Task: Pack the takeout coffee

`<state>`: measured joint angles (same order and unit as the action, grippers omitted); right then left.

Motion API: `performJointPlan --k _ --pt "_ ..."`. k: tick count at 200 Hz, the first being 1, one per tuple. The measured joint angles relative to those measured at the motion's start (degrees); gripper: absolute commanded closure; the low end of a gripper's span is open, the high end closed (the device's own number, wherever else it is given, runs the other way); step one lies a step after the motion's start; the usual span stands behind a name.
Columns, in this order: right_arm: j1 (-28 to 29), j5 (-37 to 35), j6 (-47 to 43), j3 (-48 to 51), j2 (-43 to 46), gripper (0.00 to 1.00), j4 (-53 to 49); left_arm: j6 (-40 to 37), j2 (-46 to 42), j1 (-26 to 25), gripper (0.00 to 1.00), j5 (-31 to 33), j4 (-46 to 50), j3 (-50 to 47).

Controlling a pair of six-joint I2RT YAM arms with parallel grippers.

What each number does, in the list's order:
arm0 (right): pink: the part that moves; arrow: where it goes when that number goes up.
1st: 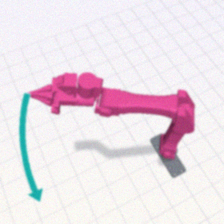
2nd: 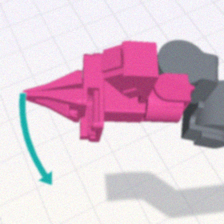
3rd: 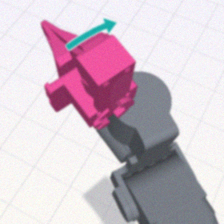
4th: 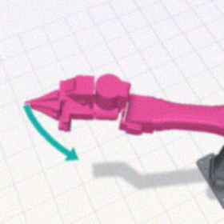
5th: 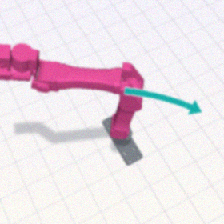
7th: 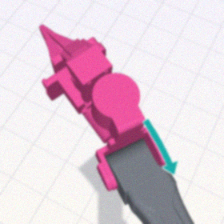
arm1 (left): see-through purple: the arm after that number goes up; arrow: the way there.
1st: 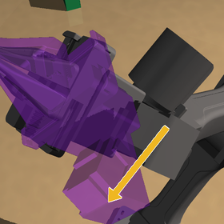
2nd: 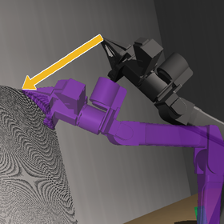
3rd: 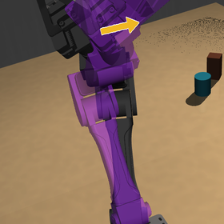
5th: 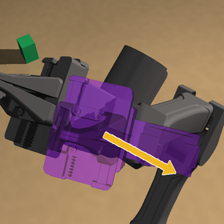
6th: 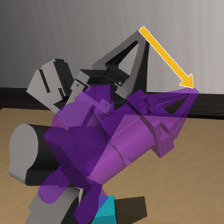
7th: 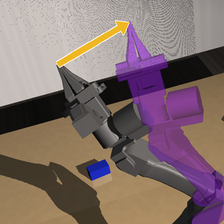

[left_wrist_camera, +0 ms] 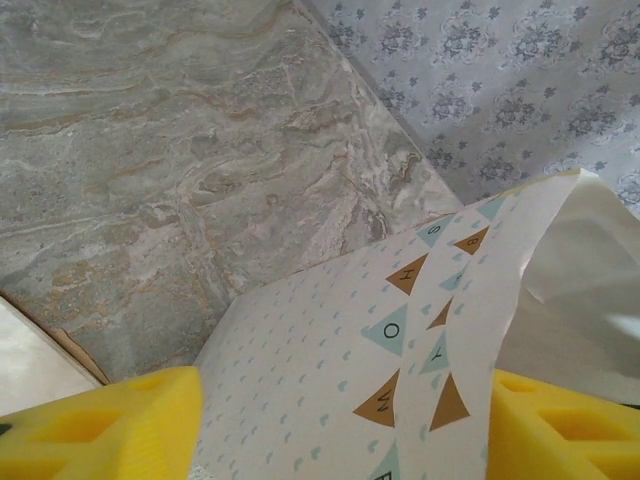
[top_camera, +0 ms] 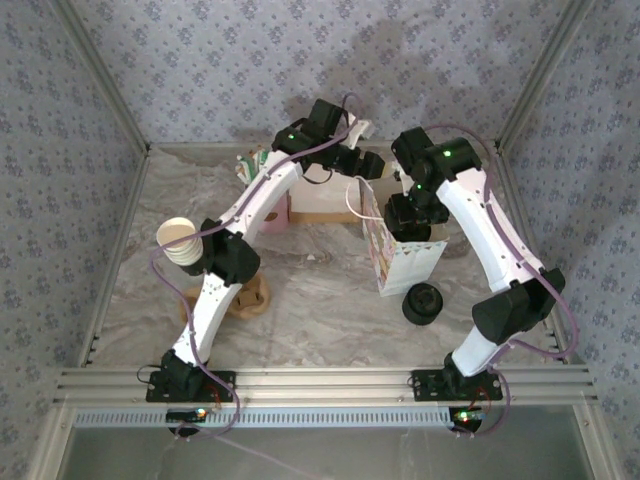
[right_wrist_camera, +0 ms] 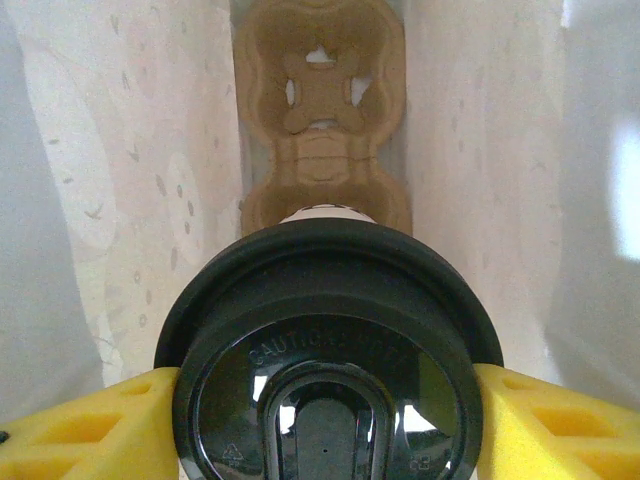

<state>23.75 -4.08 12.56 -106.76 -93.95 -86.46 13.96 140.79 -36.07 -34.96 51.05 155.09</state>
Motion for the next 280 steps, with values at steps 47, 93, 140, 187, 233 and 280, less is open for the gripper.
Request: performJointPlan --k 47,93,140,187,233,280 --pt "0.0 0.0 0.0 0.2 0.0 0.33 0.4 0.0 0.0 0.0 0.32 0.7 0.0 0.0" --pt "0.0 0.0 0.0 0.9 -0.2 0.33 0.6 0.0 0.0 0.0 0.31 1.1 0.0 0.5" --pt "0.0 0.0 0.0 1.3 -0.6 0.33 0.8 0.0 0.0 0.0 0.31 1.4 0.0 0.9" --pt "-0.2 0.1 0.0 4.1 -0.8 0.33 1.5 0.0 0.0 -0.1 0.31 1.4 0.0 1.0" --pt "-0.8 0.9 -0.2 6.4 -1.0 0.33 3.6 0.0 0.0 -0.1 0.31 1.7 0.0 1.0" --pt "-1.7 2.0 -0.4 9.2 -1.0 0.33 6.1 0.1 0.0 -0.1 0.31 2.1 0.0 1.1"
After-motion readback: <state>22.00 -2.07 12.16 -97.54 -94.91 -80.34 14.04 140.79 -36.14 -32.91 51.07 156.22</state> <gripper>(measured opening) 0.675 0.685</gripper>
